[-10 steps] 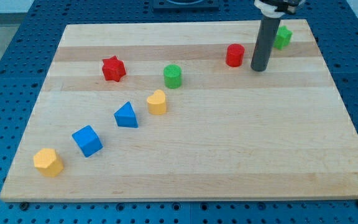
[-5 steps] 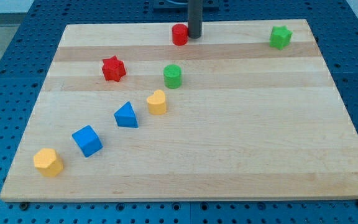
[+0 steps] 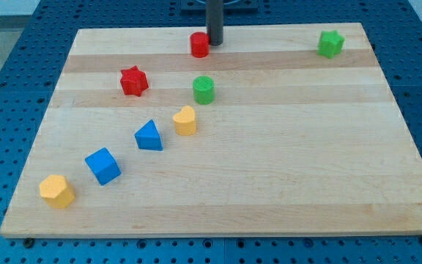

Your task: Move red blocks towards left side

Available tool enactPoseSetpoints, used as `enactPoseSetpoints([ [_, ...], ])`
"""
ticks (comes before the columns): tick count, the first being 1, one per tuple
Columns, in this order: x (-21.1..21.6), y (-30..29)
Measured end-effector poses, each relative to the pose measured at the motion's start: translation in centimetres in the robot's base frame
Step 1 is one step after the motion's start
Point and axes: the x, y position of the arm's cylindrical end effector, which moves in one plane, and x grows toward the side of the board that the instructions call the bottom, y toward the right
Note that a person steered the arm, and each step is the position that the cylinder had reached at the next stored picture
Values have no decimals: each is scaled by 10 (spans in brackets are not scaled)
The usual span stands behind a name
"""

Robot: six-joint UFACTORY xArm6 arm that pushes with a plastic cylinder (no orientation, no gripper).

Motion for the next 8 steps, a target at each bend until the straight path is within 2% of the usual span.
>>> enactPoseSetpoints([
  [1,29,-45],
  [2,41,-63],
  [8,63,-80],
])
